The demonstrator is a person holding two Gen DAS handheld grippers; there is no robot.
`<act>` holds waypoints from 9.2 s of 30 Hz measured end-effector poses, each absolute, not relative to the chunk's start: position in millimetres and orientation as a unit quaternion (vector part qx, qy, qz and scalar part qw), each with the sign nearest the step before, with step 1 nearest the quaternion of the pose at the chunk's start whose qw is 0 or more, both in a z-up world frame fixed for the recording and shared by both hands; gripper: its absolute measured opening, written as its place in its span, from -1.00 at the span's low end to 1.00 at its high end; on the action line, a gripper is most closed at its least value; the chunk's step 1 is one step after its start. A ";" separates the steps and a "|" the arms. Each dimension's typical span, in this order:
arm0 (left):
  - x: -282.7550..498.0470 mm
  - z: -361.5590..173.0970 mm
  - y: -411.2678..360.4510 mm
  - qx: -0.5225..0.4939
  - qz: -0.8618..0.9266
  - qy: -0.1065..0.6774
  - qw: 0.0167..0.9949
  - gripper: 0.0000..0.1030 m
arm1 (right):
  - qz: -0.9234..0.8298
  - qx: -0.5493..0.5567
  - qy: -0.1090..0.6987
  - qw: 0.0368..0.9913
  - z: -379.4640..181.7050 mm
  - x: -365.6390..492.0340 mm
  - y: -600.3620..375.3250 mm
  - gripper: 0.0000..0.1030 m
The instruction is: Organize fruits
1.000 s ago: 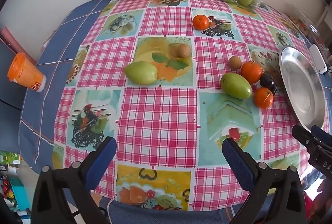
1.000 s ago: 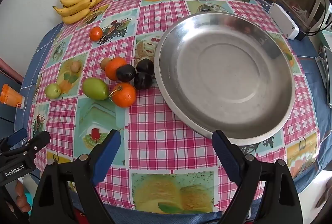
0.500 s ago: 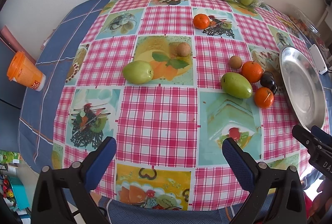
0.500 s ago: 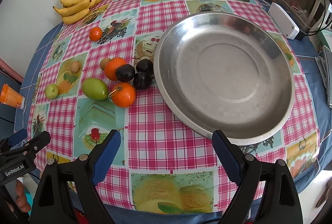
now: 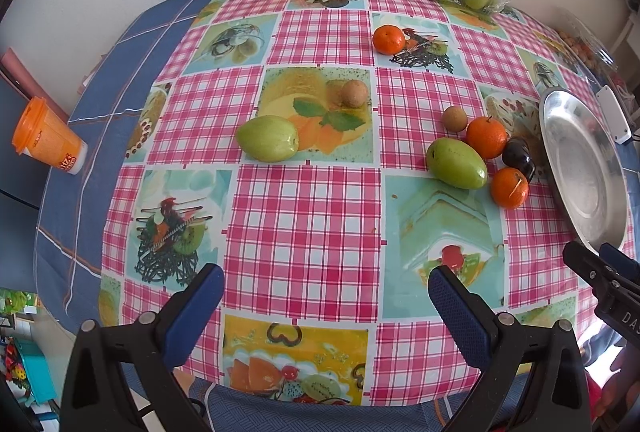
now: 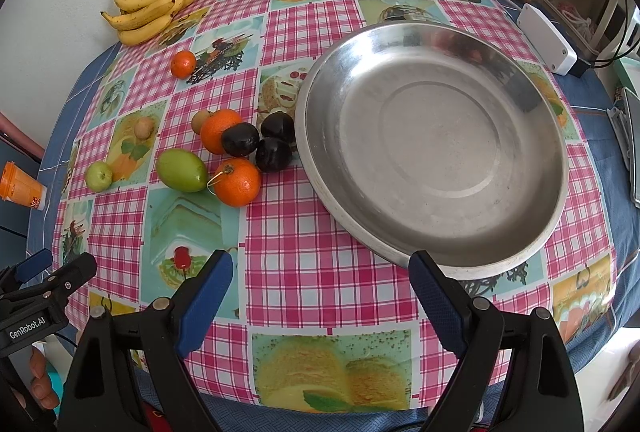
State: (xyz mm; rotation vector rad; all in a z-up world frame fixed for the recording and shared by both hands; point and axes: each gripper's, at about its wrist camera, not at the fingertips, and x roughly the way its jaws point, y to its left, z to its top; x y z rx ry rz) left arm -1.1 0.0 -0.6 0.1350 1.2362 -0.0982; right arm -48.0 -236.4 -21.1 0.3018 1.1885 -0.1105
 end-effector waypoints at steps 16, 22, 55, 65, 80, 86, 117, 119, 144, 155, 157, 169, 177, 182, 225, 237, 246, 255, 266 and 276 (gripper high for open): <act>-3.6 -2.0 2.8 0.057 -0.048 0.582 0.810 1.00 | -0.052 0.140 0.558 0.816 -22.1 -47.3 -235.4 0.75; 0.1 -3.2 4.1 0.035 -0.060 0.585 0.808 1.00 | -0.046 0.137 0.556 0.818 -21.7 -47.2 -232.5 0.75; 84.9 3.3 -49.0 -0.037 -0.071 0.548 0.833 1.00 | 0.006 0.135 0.583 0.801 -24.8 19.7 -207.3 0.25; 88.1 -25.9 -60.3 -0.064 -0.098 0.600 0.792 0.90 | 0.010 0.142 0.598 0.789 -40.4 36.8 -199.7 0.00; 86.7 -57.1 -72.6 -0.117 -0.138 0.649 0.739 0.15 | 0.007 0.148 0.598 0.788 -46.4 39.3 -201.8 -0.07; 87.2 -58.3 -71.7 -0.129 -0.140 0.646 0.739 0.03 | 0.007 0.150 0.598 0.787 -45.9 38.1 -203.3 -0.07; 84.0 -37.7 -29.5 -0.163 -0.090 0.620 0.762 -0.04 | 0.017 0.145 0.579 0.802 -30.9 29.6 -197.8 -0.25; 84.1 -33.2 -28.2 -0.167 -0.091 0.614 0.766 -0.04 | 0.018 0.146 0.574 0.805 -25.8 28.2 -196.8 -0.25; 59.7 5.9 -110.3 -0.087 -0.194 0.572 0.792 -0.04 | -0.077 0.227 0.541 0.806 -9.6 7.9 -290.7 -0.25; 37.9 -4.4 -189.3 -0.014 -0.270 0.565 0.780 -0.04 | -0.153 0.285 0.532 0.783 -17.5 -21.3 -356.7 -0.25; 34.8 -8.6 -196.4 0.000 -0.276 0.565 0.777 -0.04 | -0.160 0.289 0.533 0.779 -20.1 -24.4 -363.3 -0.25; 32.1 -18.3 -208.8 0.029 -0.285 0.561 0.777 -0.05 | -0.153 0.308 0.554 0.758 -37.2 -25.1 -367.4 -0.24; 34.8 -12.9 -205.4 0.028 -0.282 0.557 0.781 -0.02 | -0.153 0.309 0.552 0.759 -34.6 -24.5 -366.3 -0.24; 37.9 -7.7 -196.9 0.019 -0.273 0.559 0.783 -0.02 | -0.154 0.311 0.541 0.766 -27.8 -25.2 -366.6 -0.22; 66.5 -22.0 -121.3 0.019 -0.077 0.568 0.819 1.00 | -0.155 0.231 0.552 0.786 -31.2 -11.4 -350.9 0.92; 70.4 -15.6 -105.8 0.004 -0.072 0.547 0.834 1.00 | -0.134 0.227 0.534 0.804 -22.8 -8.7 -340.0 0.92; 75.6 1.4 -69.6 -0.031 -0.068 0.509 0.857 1.00 | -0.087 0.210 0.528 0.819 -16.4 3.0 -304.3 0.93; 82.2 1.9 -23.0 -0.066 -0.057 0.517 0.851 1.00 | -0.032 0.193 0.525 0.828 -12.6 19.9 -264.1 0.93; 92.4 -0.1 42.4 -0.099 0.010 0.518 0.850 1.00 | 0.023 0.154 0.513 0.844 -9.6 40.3 -213.0 0.93; 103.6 -27.5 77.3 -0.142 0.040 0.550 0.822 0.97 | 0.046 0.104 0.514 0.850 -10.7 56.5 -183.8 0.42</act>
